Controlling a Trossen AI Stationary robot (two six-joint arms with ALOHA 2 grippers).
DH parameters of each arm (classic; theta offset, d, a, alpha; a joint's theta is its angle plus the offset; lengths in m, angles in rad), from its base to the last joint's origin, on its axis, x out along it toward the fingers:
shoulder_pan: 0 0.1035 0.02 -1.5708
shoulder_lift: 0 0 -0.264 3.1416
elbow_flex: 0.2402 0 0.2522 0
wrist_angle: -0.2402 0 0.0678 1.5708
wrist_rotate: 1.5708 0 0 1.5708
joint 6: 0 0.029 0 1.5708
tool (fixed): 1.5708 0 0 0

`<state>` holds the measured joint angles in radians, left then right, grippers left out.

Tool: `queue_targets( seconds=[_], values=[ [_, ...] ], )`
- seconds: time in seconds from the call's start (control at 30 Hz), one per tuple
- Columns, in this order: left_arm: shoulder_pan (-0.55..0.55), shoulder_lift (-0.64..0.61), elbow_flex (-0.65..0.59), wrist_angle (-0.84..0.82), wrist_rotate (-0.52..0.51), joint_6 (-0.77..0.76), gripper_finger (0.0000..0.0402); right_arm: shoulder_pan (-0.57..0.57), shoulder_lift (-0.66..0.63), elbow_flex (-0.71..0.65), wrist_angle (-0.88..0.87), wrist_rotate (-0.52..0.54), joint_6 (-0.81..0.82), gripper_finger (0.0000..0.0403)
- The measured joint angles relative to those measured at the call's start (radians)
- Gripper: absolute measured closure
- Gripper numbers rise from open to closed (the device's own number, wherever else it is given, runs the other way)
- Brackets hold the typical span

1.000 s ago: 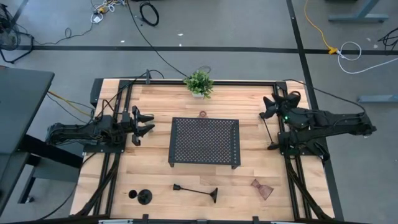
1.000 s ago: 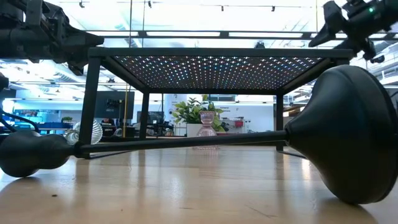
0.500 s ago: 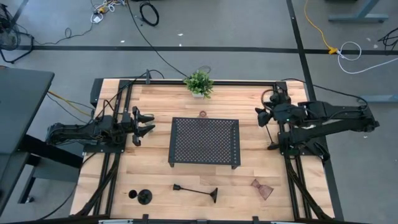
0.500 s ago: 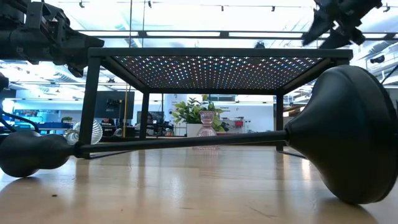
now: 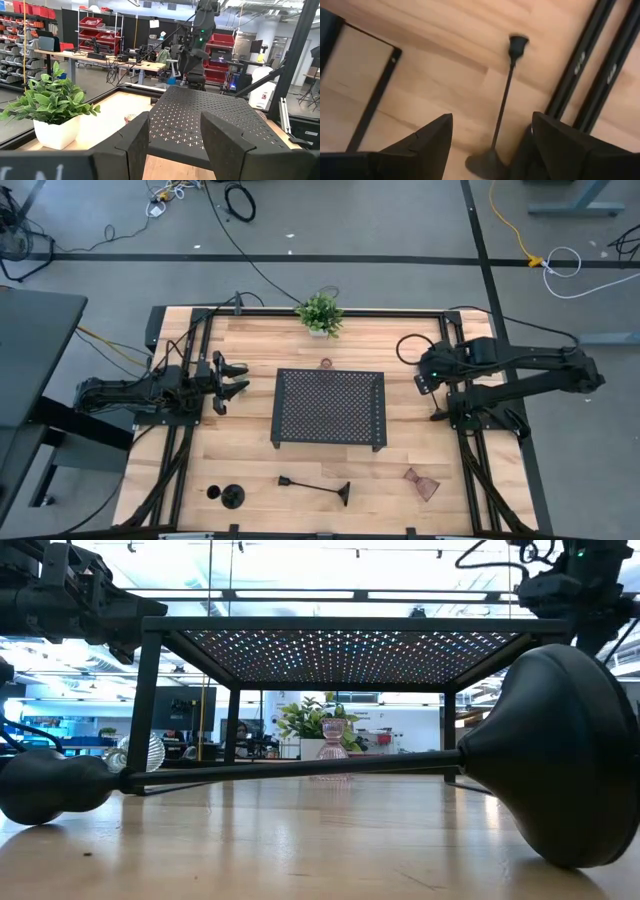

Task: Pick & Place candle stick holders
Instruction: Put the top black candle holder on the shelf

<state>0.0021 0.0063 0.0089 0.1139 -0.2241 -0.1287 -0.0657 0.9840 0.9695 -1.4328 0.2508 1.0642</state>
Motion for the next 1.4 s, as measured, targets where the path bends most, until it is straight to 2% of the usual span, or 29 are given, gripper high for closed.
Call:
queue_targets(
  seconds=[0.27,0.37,0.5,0.7,0.93,1.4],
  values=[
    [0.000,0.000,0.000,0.000,0.000,0.000,0.0223,-0.006,0.090,-0.107,0.018,-0.024,0.009,0.0131],
    [0.000,0.000,0.000,-0.001,0.000,0.000,0.0223,-0.009,0.106,-0.172,0.082,-0.024,0.002,0.0131],
    [0.000,0.000,0.000,-0.010,0.000,0.000,0.0223,-0.024,0.126,-0.187,0.201,0.000,-0.011,0.0140],
    [0.000,0.000,0.000,-0.026,0.000,-0.043,0.0223,-0.070,0.164,-0.267,0.259,-0.043,-0.029,0.0160],
    [0.000,0.000,0.000,-0.034,0.000,-0.043,0.0223,-0.115,0.205,-0.365,0.362,-0.042,-0.030,0.0175],
    [0.000,0.000,0.000,-0.037,0.000,-0.043,0.0223,-0.241,0.210,-0.434,0.533,-0.009,-0.090,0.0179]
  ],
)
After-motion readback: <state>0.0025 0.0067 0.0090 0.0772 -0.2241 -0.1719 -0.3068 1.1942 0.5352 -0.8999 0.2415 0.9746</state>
